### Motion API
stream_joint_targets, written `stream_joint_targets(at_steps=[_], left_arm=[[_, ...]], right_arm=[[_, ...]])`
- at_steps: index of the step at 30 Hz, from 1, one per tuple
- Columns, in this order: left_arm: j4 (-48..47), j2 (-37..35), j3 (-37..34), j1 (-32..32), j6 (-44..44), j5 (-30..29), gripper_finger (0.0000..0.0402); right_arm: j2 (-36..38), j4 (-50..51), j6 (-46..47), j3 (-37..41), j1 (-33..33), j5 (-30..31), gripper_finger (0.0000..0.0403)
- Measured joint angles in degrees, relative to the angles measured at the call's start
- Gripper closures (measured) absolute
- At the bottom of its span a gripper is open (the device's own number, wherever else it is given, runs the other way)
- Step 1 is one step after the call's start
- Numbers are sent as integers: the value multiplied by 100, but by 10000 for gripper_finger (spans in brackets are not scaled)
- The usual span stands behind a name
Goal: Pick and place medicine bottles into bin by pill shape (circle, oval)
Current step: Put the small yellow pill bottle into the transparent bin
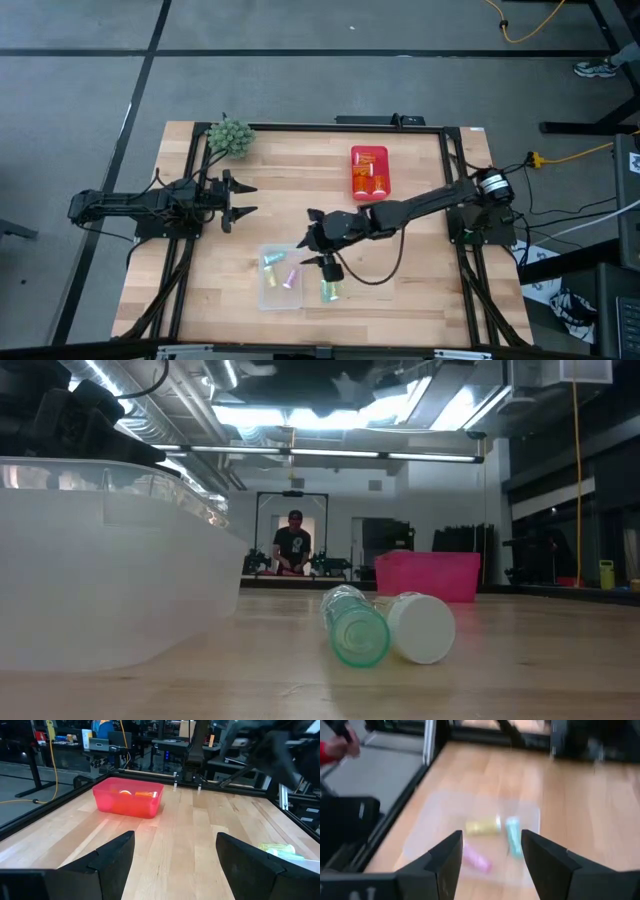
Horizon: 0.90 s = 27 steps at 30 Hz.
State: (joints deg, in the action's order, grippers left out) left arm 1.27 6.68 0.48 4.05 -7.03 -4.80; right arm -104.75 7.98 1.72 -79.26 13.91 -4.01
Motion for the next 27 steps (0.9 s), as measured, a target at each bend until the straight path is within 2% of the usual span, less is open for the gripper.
stream_joint_targets(at_steps=[6,11,19,27], left_arm=[[-1,0,-1,-1,-1,-2,129],[1,0,-1,-2,-2,0,129],[1,0,1,0,-4,-2,129],[1,0,-1,-2,-28,0,129]], right_arm=[[71,1246,259,0,144,-10,198],[26,1832,260,1,302,-13,198],[-34,1908,206,141,527,-40,198],[-163,1761,-215,619,564,-763,198]])
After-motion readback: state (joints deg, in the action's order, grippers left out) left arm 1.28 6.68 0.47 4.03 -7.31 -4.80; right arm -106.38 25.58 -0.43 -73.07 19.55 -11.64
